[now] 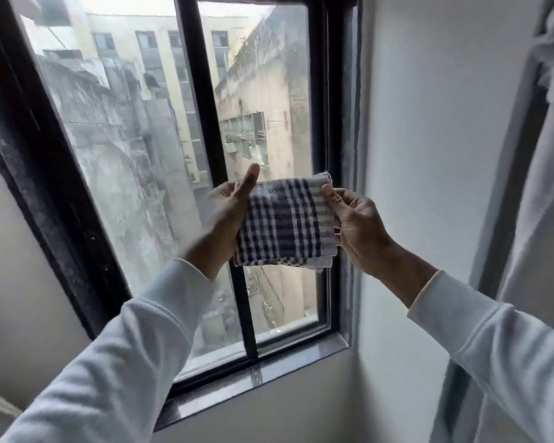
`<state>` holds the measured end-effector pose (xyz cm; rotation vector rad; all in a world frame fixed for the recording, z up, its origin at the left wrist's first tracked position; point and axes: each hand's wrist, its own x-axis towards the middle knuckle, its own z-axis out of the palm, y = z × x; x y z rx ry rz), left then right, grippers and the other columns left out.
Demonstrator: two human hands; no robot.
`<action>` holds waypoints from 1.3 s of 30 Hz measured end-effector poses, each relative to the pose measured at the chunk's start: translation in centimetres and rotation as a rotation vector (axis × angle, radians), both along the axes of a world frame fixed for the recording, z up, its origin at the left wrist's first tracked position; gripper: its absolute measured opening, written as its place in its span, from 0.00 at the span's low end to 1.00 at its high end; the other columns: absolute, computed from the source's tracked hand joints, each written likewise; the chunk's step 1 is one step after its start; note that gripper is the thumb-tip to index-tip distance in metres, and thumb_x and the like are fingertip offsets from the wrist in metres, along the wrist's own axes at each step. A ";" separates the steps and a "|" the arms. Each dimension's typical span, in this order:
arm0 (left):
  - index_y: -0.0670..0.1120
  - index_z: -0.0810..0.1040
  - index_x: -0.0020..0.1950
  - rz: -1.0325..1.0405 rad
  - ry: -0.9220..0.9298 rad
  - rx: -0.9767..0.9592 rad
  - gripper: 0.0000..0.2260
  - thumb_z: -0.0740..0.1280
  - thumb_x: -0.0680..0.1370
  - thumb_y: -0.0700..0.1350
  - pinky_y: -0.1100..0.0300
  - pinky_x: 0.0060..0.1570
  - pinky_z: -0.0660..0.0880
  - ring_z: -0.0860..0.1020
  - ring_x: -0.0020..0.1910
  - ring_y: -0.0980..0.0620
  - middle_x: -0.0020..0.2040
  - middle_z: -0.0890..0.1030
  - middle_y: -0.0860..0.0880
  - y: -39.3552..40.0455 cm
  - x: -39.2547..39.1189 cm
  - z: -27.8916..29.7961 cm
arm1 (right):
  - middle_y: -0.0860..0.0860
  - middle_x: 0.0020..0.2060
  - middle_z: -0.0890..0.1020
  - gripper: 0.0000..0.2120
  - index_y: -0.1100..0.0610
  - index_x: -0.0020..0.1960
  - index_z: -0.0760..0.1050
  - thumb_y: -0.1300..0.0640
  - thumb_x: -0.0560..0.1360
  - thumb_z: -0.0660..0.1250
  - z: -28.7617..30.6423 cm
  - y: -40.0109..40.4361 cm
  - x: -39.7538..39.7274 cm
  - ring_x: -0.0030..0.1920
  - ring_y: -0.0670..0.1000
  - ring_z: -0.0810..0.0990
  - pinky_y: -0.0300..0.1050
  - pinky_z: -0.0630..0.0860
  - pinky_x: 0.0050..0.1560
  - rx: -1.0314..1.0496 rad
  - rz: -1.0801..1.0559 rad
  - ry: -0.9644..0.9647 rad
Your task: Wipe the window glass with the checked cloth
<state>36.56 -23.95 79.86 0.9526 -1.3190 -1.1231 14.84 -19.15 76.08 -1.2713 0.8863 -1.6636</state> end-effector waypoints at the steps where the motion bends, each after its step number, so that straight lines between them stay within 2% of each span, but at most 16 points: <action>1: 0.44 0.85 0.66 -0.153 -0.013 0.163 0.34 0.77 0.72 0.69 0.41 0.61 0.84 0.90 0.53 0.44 0.56 0.90 0.44 1.1 -0.5 -0.9 | 0.56 0.47 0.88 0.13 0.61 0.58 0.81 0.51 0.85 0.67 -1.0 1.1 -0.4 0.45 0.54 0.87 0.55 0.87 0.48 0.002 -0.027 -0.044; 3: 0.44 0.85 0.66 -0.304 0.007 0.308 0.29 0.75 0.76 0.65 0.39 0.61 0.83 0.90 0.57 0.40 0.57 0.91 0.41 3.3 -2.1 -3.6 | 0.53 0.45 0.89 0.11 0.59 0.55 0.82 0.51 0.86 0.66 -3.1 3.3 -1.4 0.42 0.52 0.88 0.50 0.87 0.47 0.038 -0.114 -0.102; 6: 0.38 0.85 0.63 -0.219 0.109 0.288 0.20 0.75 0.81 0.53 0.46 0.59 0.85 0.89 0.59 0.41 0.55 0.90 0.42 6.8 -5.7 -8.4 | 0.48 0.38 0.87 0.10 0.54 0.51 0.80 0.49 0.85 0.67 -6.5 7.1 -3.4 0.36 0.46 0.85 0.41 0.83 0.36 0.120 -0.252 -0.079; 9: 0.44 0.88 0.55 -0.091 0.007 0.153 0.14 0.74 0.82 0.53 0.58 0.46 0.86 0.88 0.42 0.56 0.47 0.90 0.49 9.9 -9.3 -13.4 | 0.46 0.37 0.86 0.09 0.53 0.50 0.81 0.48 0.84 0.69 -10.6 11.0 -6.3 0.34 0.44 0.84 0.40 0.80 0.35 0.192 -0.346 -0.020; 10: 0.44 0.88 0.55 -0.077 -0.024 0.123 0.14 0.73 0.82 0.54 0.57 0.45 0.87 0.87 0.41 0.57 0.46 0.90 0.49 10.9 -10.6 -15.2 | 0.47 0.38 0.86 0.10 0.54 0.51 0.81 0.48 0.84 0.69 -12.2 12.2 -7.3 0.33 0.43 0.84 0.40 0.80 0.35 0.226 -0.373 -0.006; 12: 0.43 0.89 0.53 -0.039 -0.083 0.110 0.17 0.73 0.81 0.57 0.48 0.50 0.87 0.86 0.43 0.54 0.47 0.91 0.47 12.4 -13.2 -19.4 | 0.47 0.37 0.85 0.11 0.57 0.53 0.80 0.49 0.84 0.69 -15.9 14.5 -9.7 0.31 0.41 0.83 0.38 0.79 0.33 0.294 -0.420 0.023; 14: 0.43 0.88 0.50 -0.013 -0.125 0.146 0.21 0.72 0.80 0.62 0.44 0.53 0.85 0.84 0.43 0.54 0.47 0.91 0.45 13.7 -16.1 -24.3 | 0.46 0.38 0.86 0.11 0.57 0.54 0.81 0.49 0.84 0.69 -20.5 16.4 -12.4 0.33 0.41 0.83 0.38 0.80 0.36 0.379 -0.460 0.060; 16: 0.43 0.87 0.48 0.004 -0.149 0.269 0.23 0.72 0.79 0.64 0.46 0.52 0.85 0.83 0.42 0.54 0.44 0.91 0.46 15.3 -19.4 -29.5 | 0.50 0.41 0.87 0.13 0.59 0.55 0.82 0.49 0.85 0.68 -25.8 18.3 -15.4 0.37 0.43 0.85 0.41 0.82 0.42 0.469 -0.468 0.061; 19: 0.41 0.87 0.47 -0.115 -0.152 0.566 0.20 0.73 0.81 0.59 0.52 0.49 0.86 0.86 0.40 0.52 0.43 0.89 0.46 17.9 -23.9 -39.1 | 0.53 0.45 0.89 0.11 0.56 0.53 0.84 0.49 0.84 0.68 -35.2 21.3 -19.9 0.45 0.52 0.86 0.51 0.84 0.52 0.631 -0.492 0.029; 22: 0.38 0.87 0.56 -0.236 -0.106 0.812 0.14 0.76 0.80 0.49 0.36 0.62 0.84 0.88 0.58 0.35 0.55 0.90 0.38 20.7 -27.6 -49.3 | 0.51 0.44 0.90 0.07 0.55 0.51 0.83 0.53 0.83 0.71 -44.4 24.2 -24.0 0.46 0.52 0.86 0.49 0.83 0.51 0.796 -0.486 0.021; 24: 0.39 0.87 0.57 -0.265 -0.109 0.886 0.07 0.75 0.81 0.41 0.34 0.65 0.82 0.86 0.62 0.31 0.59 0.89 0.35 22.3 -29.8 -55.3 | 0.54 0.49 0.89 0.03 0.55 0.54 0.82 0.61 0.82 0.72 -50.6 25.7 -26.7 0.49 0.55 0.87 0.53 0.84 0.55 0.884 -0.435 0.064; 26: 0.42 0.87 0.54 -0.240 -0.146 0.916 0.05 0.71 0.82 0.35 0.37 0.66 0.82 0.86 0.63 0.32 0.60 0.88 0.34 23.2 -32.2 -60.9 | 0.57 0.53 0.88 0.08 0.57 0.56 0.81 0.67 0.80 0.72 -56.6 26.6 -29.2 0.52 0.57 0.86 0.56 0.83 0.59 0.958 -0.403 0.128; 28: 0.42 0.85 0.57 -0.213 -0.175 0.910 0.08 0.69 0.82 0.33 0.42 0.65 0.83 0.87 0.60 0.35 0.61 0.88 0.35 23.6 -34.1 -66.0 | 0.57 0.53 0.87 0.10 0.60 0.58 0.81 0.68 0.79 0.72 -62.3 27.0 -31.0 0.53 0.56 0.85 0.52 0.82 0.59 1.008 -0.383 0.189; 32: 0.45 0.86 0.62 -0.251 -0.285 0.831 0.14 0.67 0.83 0.32 0.55 0.57 0.85 0.87 0.53 0.48 0.52 0.89 0.51 23.5 -36.9 -75.1 | 0.52 0.52 0.88 0.11 0.54 0.57 0.82 0.64 0.77 0.74 -71.6 27.0 -32.9 0.55 0.56 0.87 0.52 0.82 0.63 1.087 -0.408 0.288; 36: 0.39 0.83 0.66 -0.291 -0.457 0.779 0.11 0.66 0.84 0.38 0.44 0.69 0.81 0.85 0.65 0.37 0.60 0.87 0.41 22.7 -38.0 -82.2 | 0.55 0.61 0.88 0.17 0.57 0.65 0.80 0.60 0.77 0.75 -78.4 26.9 -33.2 0.62 0.58 0.86 0.55 0.81 0.68 1.162 -0.400 0.373; 39: 0.39 0.75 0.75 -0.283 -0.669 0.606 0.20 0.66 0.84 0.43 0.49 0.77 0.72 0.78 0.73 0.41 0.71 0.81 0.41 22.8 -38.2 -84.2 | 0.57 0.68 0.84 0.24 0.58 0.74 0.75 0.60 0.79 0.73 -80.3 26.2 -32.8 0.69 0.59 0.82 0.49 0.76 0.71 1.196 -0.439 0.460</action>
